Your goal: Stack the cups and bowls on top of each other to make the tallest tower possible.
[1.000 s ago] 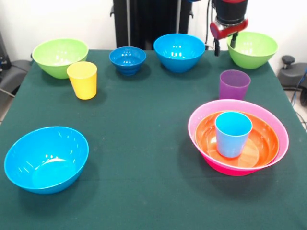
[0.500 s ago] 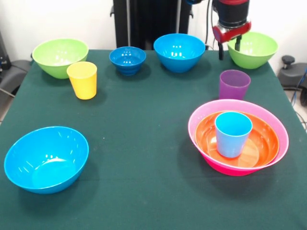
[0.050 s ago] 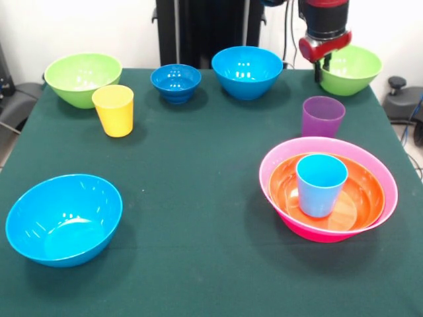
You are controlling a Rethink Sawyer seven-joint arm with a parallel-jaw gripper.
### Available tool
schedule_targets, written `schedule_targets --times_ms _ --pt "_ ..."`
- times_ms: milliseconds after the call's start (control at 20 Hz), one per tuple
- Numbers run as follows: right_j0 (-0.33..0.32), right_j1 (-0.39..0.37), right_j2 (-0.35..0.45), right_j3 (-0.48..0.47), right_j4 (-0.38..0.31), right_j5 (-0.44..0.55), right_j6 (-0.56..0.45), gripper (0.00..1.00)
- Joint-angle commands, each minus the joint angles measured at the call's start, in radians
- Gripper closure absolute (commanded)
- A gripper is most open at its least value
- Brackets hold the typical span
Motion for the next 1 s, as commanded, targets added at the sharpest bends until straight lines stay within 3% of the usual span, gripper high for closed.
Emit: schedule_targets --times_ms 50,600,850,1000 --pt "0.036 0.031 -0.003 -0.161 -0.009 -0.044 0.086 1.00" --pt "-0.030 -0.066 0.065 -0.092 0.026 0.078 0.066 1.00" --pt "-0.104 -0.140 0.131 -0.058 0.042 0.129 0.046 1.00" --pt "-0.183 -0.214 0.208 -0.033 0.069 0.194 0.014 1.00"
